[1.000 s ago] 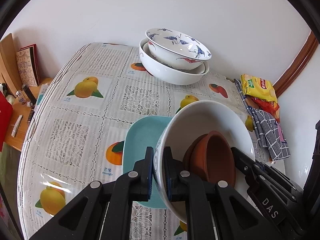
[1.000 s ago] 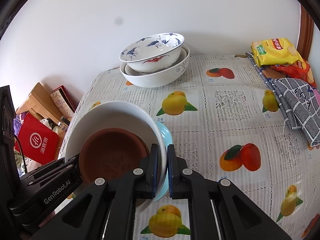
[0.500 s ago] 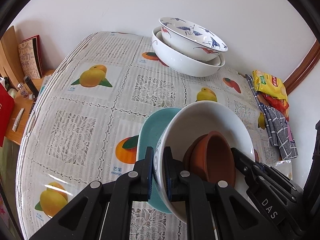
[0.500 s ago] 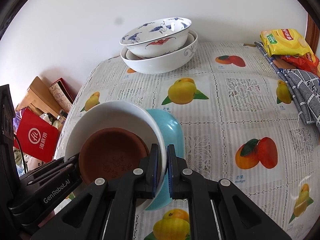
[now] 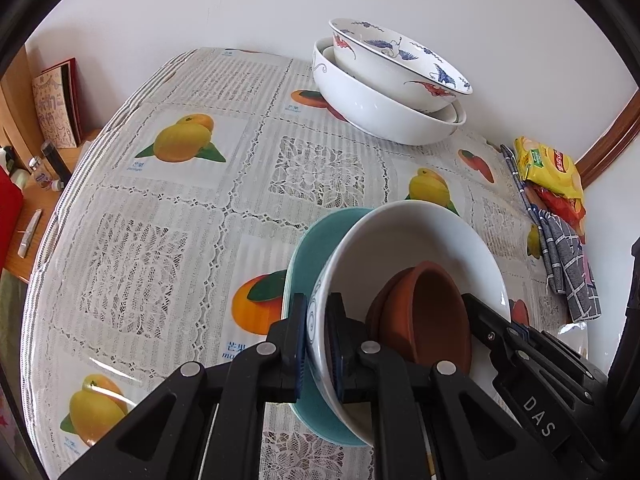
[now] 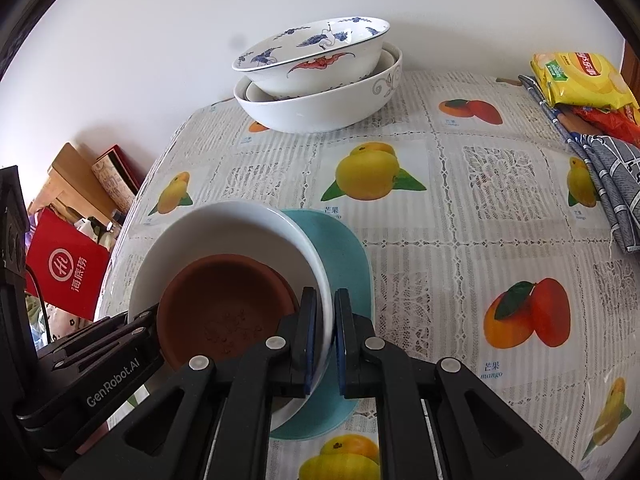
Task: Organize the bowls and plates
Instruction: 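Lower the white bowl onto the teal plate stack with both grippers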
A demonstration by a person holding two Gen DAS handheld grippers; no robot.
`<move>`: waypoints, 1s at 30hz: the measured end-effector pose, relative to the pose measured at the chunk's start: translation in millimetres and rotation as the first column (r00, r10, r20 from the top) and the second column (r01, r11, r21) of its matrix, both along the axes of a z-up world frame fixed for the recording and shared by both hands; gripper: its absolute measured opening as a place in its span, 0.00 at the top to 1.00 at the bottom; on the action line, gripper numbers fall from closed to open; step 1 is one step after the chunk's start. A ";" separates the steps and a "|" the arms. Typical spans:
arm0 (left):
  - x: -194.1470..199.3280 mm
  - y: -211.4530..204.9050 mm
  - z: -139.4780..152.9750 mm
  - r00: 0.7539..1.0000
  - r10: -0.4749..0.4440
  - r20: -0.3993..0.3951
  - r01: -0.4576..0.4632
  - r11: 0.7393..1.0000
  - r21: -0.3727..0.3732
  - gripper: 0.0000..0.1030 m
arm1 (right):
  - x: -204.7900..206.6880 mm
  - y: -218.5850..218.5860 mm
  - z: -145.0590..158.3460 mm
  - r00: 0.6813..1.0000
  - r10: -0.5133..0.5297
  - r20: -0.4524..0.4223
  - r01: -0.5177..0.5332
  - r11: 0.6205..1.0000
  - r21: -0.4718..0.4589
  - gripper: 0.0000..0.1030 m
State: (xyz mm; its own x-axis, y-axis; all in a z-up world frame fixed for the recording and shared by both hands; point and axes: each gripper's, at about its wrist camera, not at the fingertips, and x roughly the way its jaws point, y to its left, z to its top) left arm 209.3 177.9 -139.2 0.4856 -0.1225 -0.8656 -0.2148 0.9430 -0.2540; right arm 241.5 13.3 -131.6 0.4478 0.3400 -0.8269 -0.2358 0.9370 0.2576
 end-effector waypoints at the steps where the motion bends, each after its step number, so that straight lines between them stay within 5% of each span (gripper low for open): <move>1: 0.1 0.3 -0.3 1.000 -0.001 0.000 0.001 1.000 -0.002 0.89 | 0.1 1.1 0.1 1.000 0.007 0.004 -0.007 1.000 -0.008 0.91; 13: -3.9 -3.5 1.3 1.000 -0.020 -0.001 0.020 0.999 0.033 0.88 | 2.5 -2.8 -0.3 1.000 0.013 0.017 -0.012 1.000 -0.021 0.80; 30: -20.6 -7.1 13.7 0.999 -0.037 -0.013 0.037 0.999 0.034 0.80 | -8.7 -2.8 1.5 0.999 0.034 0.010 -0.034 0.999 -0.027 0.78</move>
State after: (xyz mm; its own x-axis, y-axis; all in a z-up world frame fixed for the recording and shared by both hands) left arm 188.7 170.8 -125.5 0.4705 -0.1106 -0.8754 -0.1825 0.9585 -0.2192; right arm 232.8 10.5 -130.1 0.4452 0.3326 -0.8314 -0.2700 0.9351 0.2295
